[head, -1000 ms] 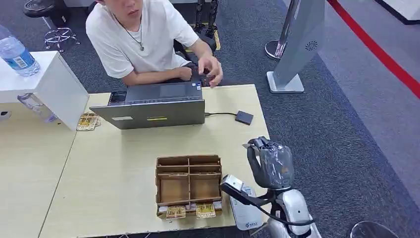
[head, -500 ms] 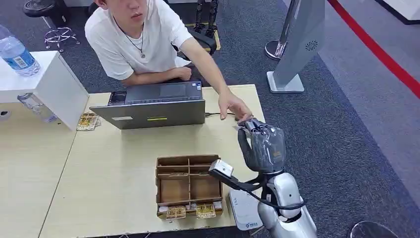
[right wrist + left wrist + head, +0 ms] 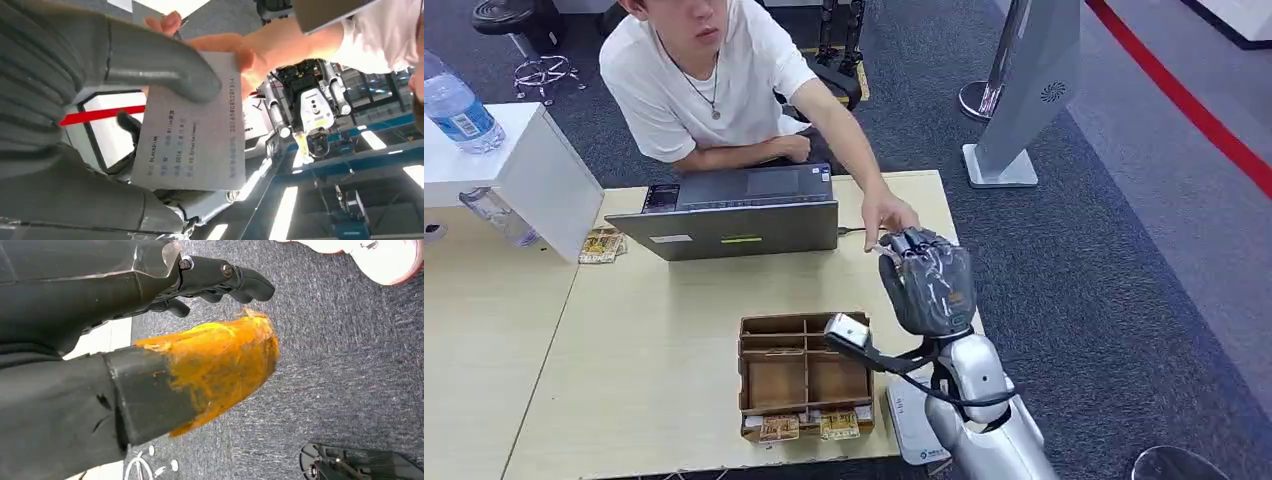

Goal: Pass the card to the sensor for recognition and then transmit it.

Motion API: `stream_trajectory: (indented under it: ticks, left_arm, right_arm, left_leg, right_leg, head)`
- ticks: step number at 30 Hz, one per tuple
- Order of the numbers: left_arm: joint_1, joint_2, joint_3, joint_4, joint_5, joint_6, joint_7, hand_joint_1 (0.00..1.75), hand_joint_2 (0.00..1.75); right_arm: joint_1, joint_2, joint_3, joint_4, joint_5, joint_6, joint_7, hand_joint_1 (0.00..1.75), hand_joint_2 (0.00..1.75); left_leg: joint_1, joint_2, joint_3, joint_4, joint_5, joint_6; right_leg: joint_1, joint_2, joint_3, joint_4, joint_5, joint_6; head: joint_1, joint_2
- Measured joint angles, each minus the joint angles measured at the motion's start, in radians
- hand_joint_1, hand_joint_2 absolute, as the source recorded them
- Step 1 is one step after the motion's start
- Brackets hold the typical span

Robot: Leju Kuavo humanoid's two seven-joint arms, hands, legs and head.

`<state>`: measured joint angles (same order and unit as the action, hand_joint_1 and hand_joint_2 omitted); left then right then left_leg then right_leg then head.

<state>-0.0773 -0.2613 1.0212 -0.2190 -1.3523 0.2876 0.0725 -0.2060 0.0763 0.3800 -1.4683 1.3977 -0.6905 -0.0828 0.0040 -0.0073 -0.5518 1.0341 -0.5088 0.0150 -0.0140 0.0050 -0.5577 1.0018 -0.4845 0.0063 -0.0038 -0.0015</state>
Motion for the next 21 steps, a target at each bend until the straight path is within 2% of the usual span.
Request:
stream_trajectory:
  ticks: [4, 10, 21]
  left_arm:
    - [0.000, 0.000, 0.000, 0.000, 0.000, 0.000, 0.000, 0.00, 0.00]
    - [0.000, 0.000, 0.000, 0.000, 0.000, 0.001, 0.000, 0.00, 0.00]
    - [0.000, 0.000, 0.000, 0.000, 0.006, 0.006, 0.000, 0.00, 0.00]
  right_arm:
    - [-0.008, 0.000, 0.015, 0.016, 0.002, 0.000, 0.029, 0.00, 1.75]
    - [-0.006, 0.000, 0.025, 0.015, -0.033, 0.000, 0.035, 0.00, 1.75]
    - [0.060, 0.000, 0.025, -0.043, -0.257, 0.000, -0.084, 0.00, 1.75]
  left_leg:
    - [0.000, 0.000, 0.000, 0.000, 0.000, 0.000]
    - [0.000, 0.000, 0.000, 0.000, 0.000, 0.000]
    - [0.000, 0.000, 0.000, 0.000, 0.000, 0.000]
  right_leg:
    - [0.000, 0.000, 0.000, 0.000, 0.000, 0.000]
    - [0.000, 0.000, 0.000, 0.000, 0.000, 0.000]
    - [0.000, 0.000, -0.001, 0.000, 0.000, 0.000]
  head:
    - [0.000, 0.000]
    - [0.000, 0.000]
    - [0.000, 0.000]
